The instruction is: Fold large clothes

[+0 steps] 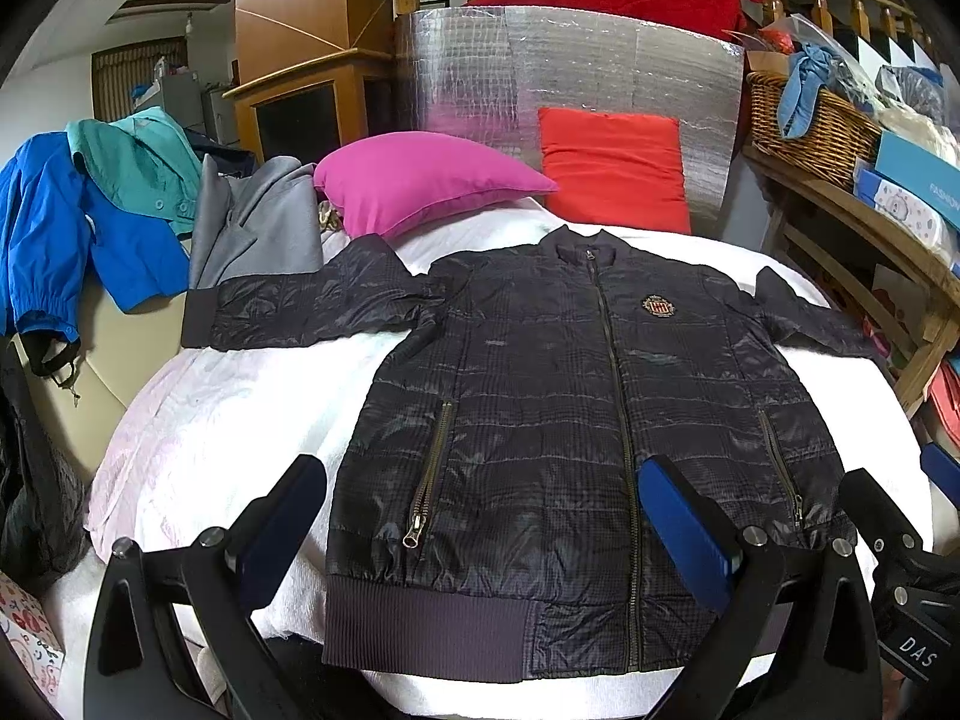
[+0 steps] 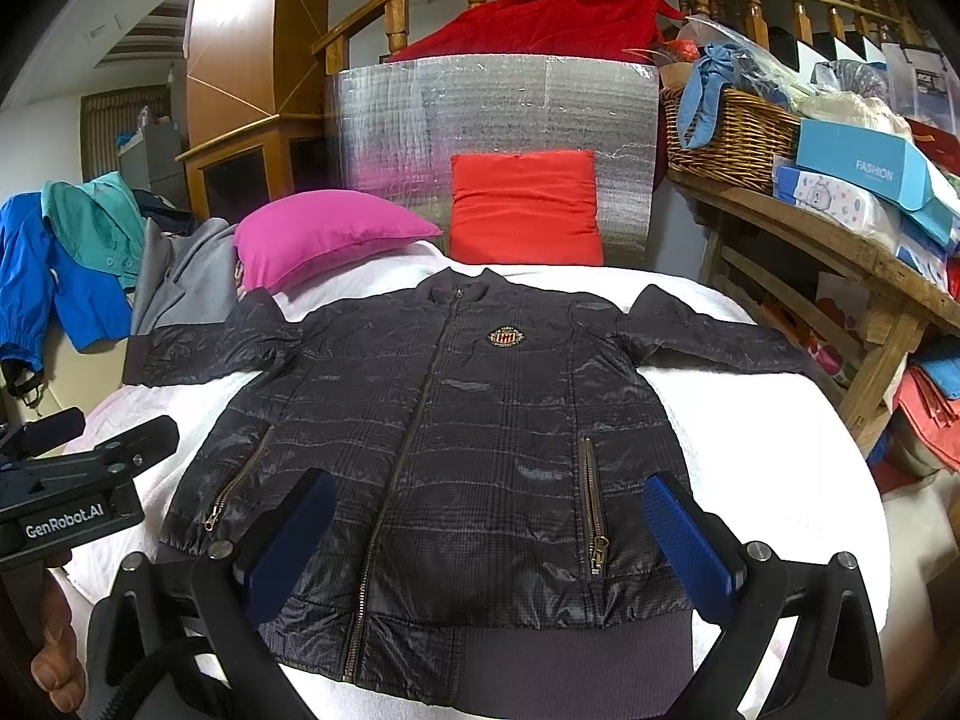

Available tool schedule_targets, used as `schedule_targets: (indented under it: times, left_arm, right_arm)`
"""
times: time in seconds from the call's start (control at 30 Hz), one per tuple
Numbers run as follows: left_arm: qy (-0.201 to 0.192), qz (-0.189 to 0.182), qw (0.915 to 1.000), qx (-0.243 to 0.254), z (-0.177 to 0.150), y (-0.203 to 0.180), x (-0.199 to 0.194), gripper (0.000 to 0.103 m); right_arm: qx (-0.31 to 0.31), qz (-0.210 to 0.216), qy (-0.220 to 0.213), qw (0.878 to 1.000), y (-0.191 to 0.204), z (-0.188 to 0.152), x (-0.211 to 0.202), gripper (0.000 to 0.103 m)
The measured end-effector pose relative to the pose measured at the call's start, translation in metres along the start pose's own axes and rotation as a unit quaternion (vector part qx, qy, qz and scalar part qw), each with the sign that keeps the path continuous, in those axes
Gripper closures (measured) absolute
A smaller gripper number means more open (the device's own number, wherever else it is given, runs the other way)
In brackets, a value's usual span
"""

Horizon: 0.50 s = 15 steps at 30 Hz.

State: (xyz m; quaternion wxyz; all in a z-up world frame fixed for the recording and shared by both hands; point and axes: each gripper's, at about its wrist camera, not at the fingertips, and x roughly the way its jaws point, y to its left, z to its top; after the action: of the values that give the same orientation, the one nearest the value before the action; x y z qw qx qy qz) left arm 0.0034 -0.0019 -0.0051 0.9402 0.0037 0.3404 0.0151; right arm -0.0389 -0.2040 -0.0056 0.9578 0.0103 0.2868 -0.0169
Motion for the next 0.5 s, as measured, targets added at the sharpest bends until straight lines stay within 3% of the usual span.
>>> schedule_targets:
  times: [0.5]
  left_arm:
    - [-0.002, 0.001, 1.0, -0.001, 0.0001, 0.0, -0.0036, 0.0]
  right_arm:
    - [0.0, 0.001, -0.004, 1.0, 0.0012, 0.0017, -0.004, 0.0]
